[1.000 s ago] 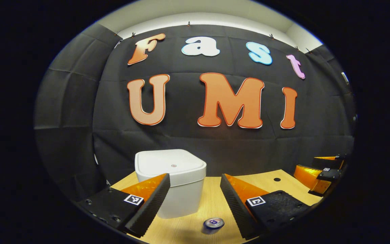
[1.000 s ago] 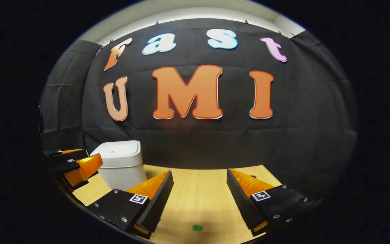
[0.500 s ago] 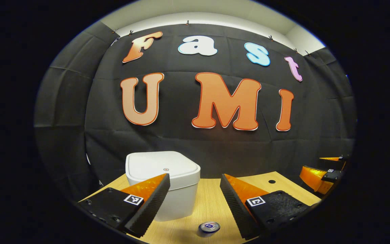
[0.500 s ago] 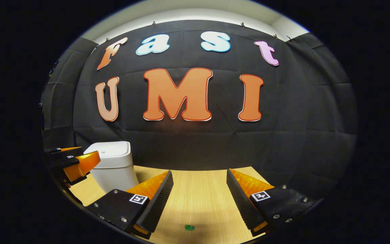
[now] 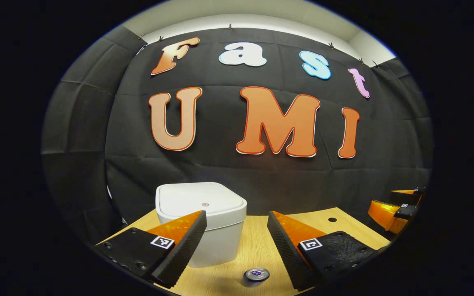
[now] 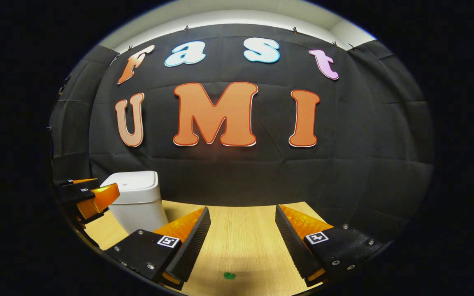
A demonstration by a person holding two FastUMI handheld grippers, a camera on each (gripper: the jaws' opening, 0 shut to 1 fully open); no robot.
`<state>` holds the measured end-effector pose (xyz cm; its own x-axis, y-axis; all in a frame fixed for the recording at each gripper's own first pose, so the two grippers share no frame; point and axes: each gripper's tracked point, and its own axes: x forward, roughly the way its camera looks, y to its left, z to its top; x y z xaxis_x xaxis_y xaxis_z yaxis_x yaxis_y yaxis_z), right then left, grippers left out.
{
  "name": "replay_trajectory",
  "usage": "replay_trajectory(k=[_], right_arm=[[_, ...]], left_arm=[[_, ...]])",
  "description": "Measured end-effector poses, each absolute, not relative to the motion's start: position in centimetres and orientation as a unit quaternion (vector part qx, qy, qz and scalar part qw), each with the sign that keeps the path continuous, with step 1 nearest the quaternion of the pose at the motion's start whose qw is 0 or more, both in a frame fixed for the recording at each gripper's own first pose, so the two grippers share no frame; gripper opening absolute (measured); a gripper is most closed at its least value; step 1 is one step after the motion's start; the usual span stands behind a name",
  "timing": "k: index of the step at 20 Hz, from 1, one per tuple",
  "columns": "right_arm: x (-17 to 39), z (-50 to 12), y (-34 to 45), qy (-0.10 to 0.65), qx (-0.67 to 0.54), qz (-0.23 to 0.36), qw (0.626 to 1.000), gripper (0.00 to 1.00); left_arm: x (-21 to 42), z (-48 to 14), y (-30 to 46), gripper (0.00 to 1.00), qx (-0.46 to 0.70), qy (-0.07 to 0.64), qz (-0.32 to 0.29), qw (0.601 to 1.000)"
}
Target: Press the lid of the desktop garbage bin to open it, pick up the crumpled paper on the desktop and throw it into the bin, then pick up the pop can on the desktop and drop it into the bin, and finally close the garbage bin lid.
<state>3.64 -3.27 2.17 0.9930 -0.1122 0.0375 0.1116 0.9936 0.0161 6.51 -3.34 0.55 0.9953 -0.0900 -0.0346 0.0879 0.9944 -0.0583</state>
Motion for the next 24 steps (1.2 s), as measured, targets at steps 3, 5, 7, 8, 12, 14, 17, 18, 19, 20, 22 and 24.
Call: replay_trajectory(k=[3,5,7,8,12,14,17,18,19,20,22,24], right_arm=[[3.8,2.3,-3.6,-0.020,0.012,-0.059,0.998,0.95],[4.0,2.2,-3.7,-0.018,0.012,-0.062,0.998,0.95],[4.1,2.2,-3.7,-0.017,0.007,-0.061,0.998,0.95],[4.2,2.3,-3.8,-0.018,0.005,-0.061,0.998,0.95],[4.5,2.5,-4.0,-0.021,0.009,-0.062,0.998,0.95],[4.7,2.5,-4.2,-0.020,0.007,-0.062,0.998,0.95],[5.0,2.6,-4.2,-0.018,0.007,-0.061,0.998,0.95],[5.1,2.5,-4.2,-0.017,0.007,-0.060,0.998,0.95],[5.1,2.5,-4.1,-0.015,0.007,-0.059,0.998,0.95],[5.2,2.4,-4.0,-0.014,0.006,-0.058,0.998,0.95],[5.3,2.3,-4.0,-0.011,0.002,-0.058,0.998,0.95],[5.4,2.3,-4.2,-0.008,-0.001,-0.060,0.998,0.95]], left_arm=[[6.5,0.3,-3.4,0.94,-0.029,0.021,-0.044,0.998],[6.6,0.2,-3.8,0.94,-0.024,0.025,-0.049,0.998],[6.7,0.6,-4.0,0.94,-0.024,0.020,-0.052,0.998],[6.8,0.7,-4.0,0.94,-0.023,0.018,-0.051,0.998],[7.1,0.4,-4.1,0.91,-0.020,0.022,-0.051,0.998],[7.2,0.4,-4.3,0.84,-0.023,0.024,-0.057,0.998],[7.4,0.5,-3.9,0.65,-0.023,0.020,-0.052,0.998],[7.4,0.7,-3.7,0.60,-0.019,0.020,-0.049,0.998],[7.5,0.5,-3.7,0.53,-0.016,0.021,-0.047,0.999],[7.6,0.4,-3.5,0.49,-0.016,0.023,-0.046,0.999],[7.7,0.2,-3.2,0.40,-0.017,0.029,-0.039,0.999],[7.7,0.3,-2.9,0.32,-0.009,0.032,-0.036,0.999]])
